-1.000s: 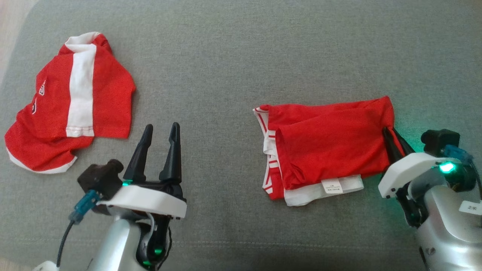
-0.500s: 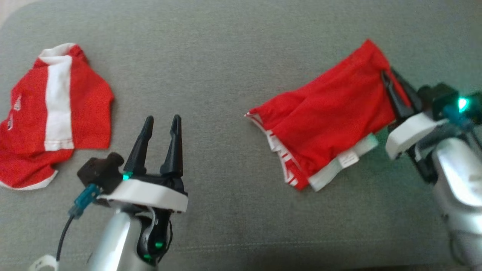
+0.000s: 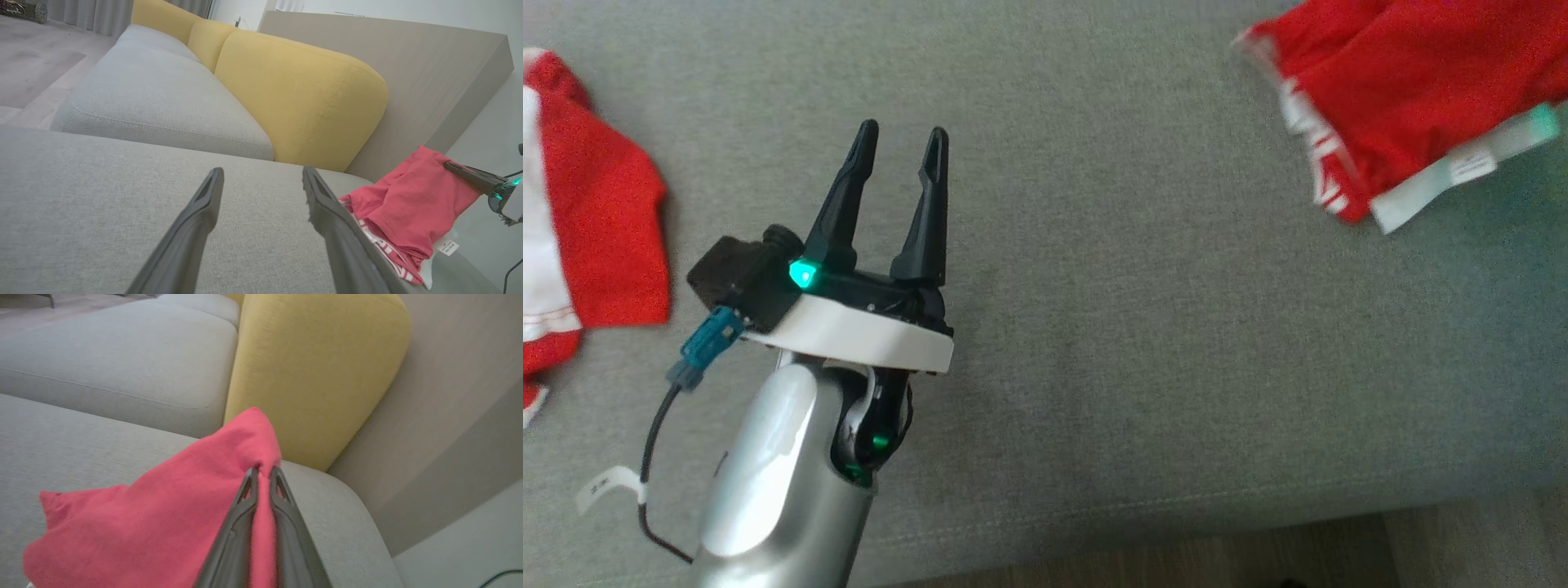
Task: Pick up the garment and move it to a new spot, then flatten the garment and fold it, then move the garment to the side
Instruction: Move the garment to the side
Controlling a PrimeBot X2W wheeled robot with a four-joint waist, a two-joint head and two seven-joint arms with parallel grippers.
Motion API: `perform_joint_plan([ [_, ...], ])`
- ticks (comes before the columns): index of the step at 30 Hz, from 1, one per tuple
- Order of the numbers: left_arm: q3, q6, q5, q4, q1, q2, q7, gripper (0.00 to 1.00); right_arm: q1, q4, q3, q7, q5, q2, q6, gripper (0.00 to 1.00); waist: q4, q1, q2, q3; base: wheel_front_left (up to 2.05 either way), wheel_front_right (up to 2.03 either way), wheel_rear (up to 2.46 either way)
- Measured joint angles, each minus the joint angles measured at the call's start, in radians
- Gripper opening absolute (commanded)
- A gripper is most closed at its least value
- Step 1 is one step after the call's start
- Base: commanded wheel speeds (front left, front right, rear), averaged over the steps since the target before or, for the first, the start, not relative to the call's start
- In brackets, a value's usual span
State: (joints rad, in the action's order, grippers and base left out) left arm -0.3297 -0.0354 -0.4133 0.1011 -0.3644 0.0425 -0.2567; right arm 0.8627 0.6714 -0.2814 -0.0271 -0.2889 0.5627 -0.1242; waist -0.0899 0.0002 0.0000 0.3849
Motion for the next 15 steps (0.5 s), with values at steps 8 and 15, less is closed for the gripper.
perform_joint_plan([
  [8,0.002,-0.002,0.009,-0.001,-0.012,0.0,0.0,1.0,0.052,0.141,0.085,0.011,-0.008,0.007,0.0,0.0,-0.028,-0.0001,0.0,0.064,0.0,0.0,0.0],
  [15,0.023,-0.005,0.009,0.0,-0.011,0.0,0.0,1.0,0.073,0.21,0.143,-0.008,0.029,-0.006,0.0,0.0,-0.026,-0.0002,0.0,0.069,0.0,0.0,0.0],
])
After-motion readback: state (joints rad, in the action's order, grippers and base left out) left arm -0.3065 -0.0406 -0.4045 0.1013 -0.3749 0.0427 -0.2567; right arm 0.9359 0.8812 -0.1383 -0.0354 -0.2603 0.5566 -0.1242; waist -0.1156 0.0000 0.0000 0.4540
